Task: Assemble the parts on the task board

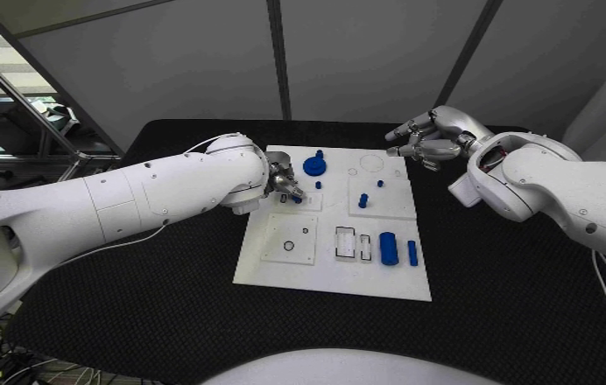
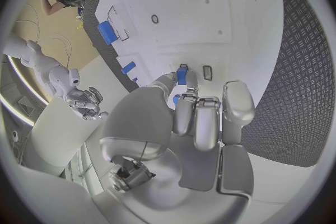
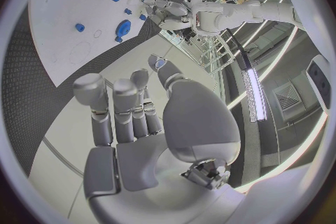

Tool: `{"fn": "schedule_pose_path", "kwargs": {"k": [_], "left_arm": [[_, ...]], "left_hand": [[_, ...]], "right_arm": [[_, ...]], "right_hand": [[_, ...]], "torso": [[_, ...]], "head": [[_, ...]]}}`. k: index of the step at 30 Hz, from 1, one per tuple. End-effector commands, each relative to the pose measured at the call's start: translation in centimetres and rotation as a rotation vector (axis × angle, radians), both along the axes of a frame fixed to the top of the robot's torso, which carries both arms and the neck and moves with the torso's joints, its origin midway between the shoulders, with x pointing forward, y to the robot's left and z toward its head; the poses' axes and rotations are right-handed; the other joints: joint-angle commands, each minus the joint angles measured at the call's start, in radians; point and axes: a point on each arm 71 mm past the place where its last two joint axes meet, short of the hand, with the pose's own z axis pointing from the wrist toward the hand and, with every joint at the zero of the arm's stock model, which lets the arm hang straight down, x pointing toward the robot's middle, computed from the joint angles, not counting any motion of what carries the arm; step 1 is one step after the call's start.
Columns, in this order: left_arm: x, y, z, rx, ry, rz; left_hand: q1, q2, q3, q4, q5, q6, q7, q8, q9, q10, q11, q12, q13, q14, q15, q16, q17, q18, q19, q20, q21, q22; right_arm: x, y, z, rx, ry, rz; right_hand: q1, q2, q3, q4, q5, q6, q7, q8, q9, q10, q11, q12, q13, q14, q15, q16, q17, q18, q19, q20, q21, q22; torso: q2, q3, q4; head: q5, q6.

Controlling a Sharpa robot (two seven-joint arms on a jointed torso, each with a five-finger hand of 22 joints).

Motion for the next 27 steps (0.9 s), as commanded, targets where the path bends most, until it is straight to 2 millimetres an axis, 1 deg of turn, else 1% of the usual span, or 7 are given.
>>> {"fn": "schedule_pose_path", "kwargs": {"k": [1,7,11,18,19,23,27], "left_arm": [[-0.29,0.11,-0.52,0.036,0.029,-0.014],[-0.46,-0.05,-0.56,0.033,0.036,-0.034],[-0.49,-0.04,-0.58,0.032,0.039,-0.038],[-0.47,0.00,-0.47,0.032,0.043,-0.044],[-0.43,0.00,-0.41,0.031,0.042,-0.044],[-0.26,0.04,-0.17,0.028,0.040,-0.042],[-0.06,0.08,0.00,0.029,0.045,-0.044]], "left_hand": [[-0.005,0.002,0.141,-0.133,0.007,0.038,-0.027,0.004,0.003,0.040,-0.008,-0.004,0.197,0.089,-0.010,0.007,0.211,-0.029,0.006,-0.001,-0.001,0.000],[-0.009,-0.005,0.155,-0.148,0.016,0.042,-0.027,0.003,0.011,0.042,-0.008,-0.001,0.199,0.090,-0.010,0.011,0.216,-0.030,0.008,-0.002,0.000,0.004],[-0.009,-0.007,0.159,-0.153,0.016,0.044,-0.027,0.002,0.013,0.043,-0.009,0.001,0.200,0.091,-0.010,0.012,0.218,-0.030,0.009,-0.002,0.001,0.006],[-0.013,-0.011,0.169,-0.162,0.023,0.049,-0.028,0.002,0.018,0.048,-0.009,0.010,0.203,0.092,-0.010,0.016,0.222,-0.031,0.012,-0.002,0.002,0.010],[-0.014,-0.012,0.170,-0.163,0.024,0.049,-0.028,0.002,0.019,0.048,-0.009,0.012,0.204,0.092,-0.010,0.016,0.222,-0.031,0.013,-0.002,0.003,0.011],[-0.017,-0.012,0.174,-0.166,0.029,0.051,-0.028,0.001,0.021,0.050,-0.009,0.015,0.205,0.093,-0.010,0.017,0.223,-0.031,0.013,-0.002,0.003,0.012],[-0.020,-0.013,0.178,-0.169,0.034,0.052,-0.028,0.001,0.024,0.051,-0.009,0.017,0.206,0.093,-0.011,0.018,0.225,-0.031,0.014,-0.002,0.003,0.013]], "right_arm": [[0.01,0.12,0.15,-0.001,-0.005,0.009],[0.04,0.12,0.13,-0.001,-0.005,0.010],[0.06,0.12,0.12,-0.001,-0.005,0.010],[0.10,0.09,0.11,-0.001,-0.005,0.009],[0.10,0.10,0.11,-0.001,-0.005,0.009],[0.12,0.13,0.10,-0.001,-0.005,0.009],[0.14,0.16,0.09,-0.001,-0.005,0.010]], "right_hand": [[-0.011,0.000,0.007,0.000,0.003,-0.006,-0.001,-0.002,-0.001,-0.006,0.002,-0.002,-0.001,0.007,-0.001,-0.006,-0.001,0.020,0.003,-0.003,-0.005,-0.001],[-0.011,0.000,0.007,0.000,0.003,-0.006,-0.001,-0.002,-0.001,-0.006,0.002,-0.002,-0.001,0.007,-0.001,-0.006,-0.001,0.020,0.003,-0.003,-0.005,-0.001],[-0.011,0.000,0.007,0.000,0.003,-0.006,-0.001,-0.002,-0.001,-0.006,0.002,-0.002,-0.001,0.007,-0.001,-0.006,-0.001,0.020,0.003,-0.003,-0.005,-0.001],[-0.011,0.000,0.007,0.000,0.003,-0.006,-0.001,-0.002,-0.001,-0.006,0.002,-0.002,-0.001,0.007,-0.001,-0.006,-0.001,0.020,0.003,-0.003,-0.005,-0.001],[-0.011,0.000,0.007,0.000,0.003,-0.006,-0.001,-0.002,-0.001,-0.006,0.002,-0.002,-0.001,0.007,-0.001,-0.006,-0.001,0.020,0.003,-0.003,-0.005,-0.001],[-0.013,-0.001,0.007,0.000,0.003,-0.007,-0.001,-0.002,-0.001,-0.006,0.002,-0.003,-0.003,0.007,-0.001,-0.007,-0.002,0.020,0.003,-0.002,-0.006,-0.002],[-0.013,-0.001,0.007,0.000,0.003,-0.007,-0.001,-0.002,-0.001,-0.006,0.002,-0.003,-0.003,0.007,-0.001,-0.007,-0.002,0.020,0.003,-0.002,-0.006,-0.002]], "torso": [[0.000,0.0000,-0.0006],[0.000,-0.0005,0.0007],[0.000,0.0004,-0.0003],[0.001,-0.0001,-0.0009],[0.000,0.0004,-0.0010],[0.001,0.0010,-0.0008],[0.000,0.0005,-0.0002]], "head": [[-0.001,-0.001],[-0.003,-0.002],[-0.003,-0.002],[-0.003,-0.003],[-0.002,-0.003],[-0.003,-0.003],[-0.003,-0.004]]}}
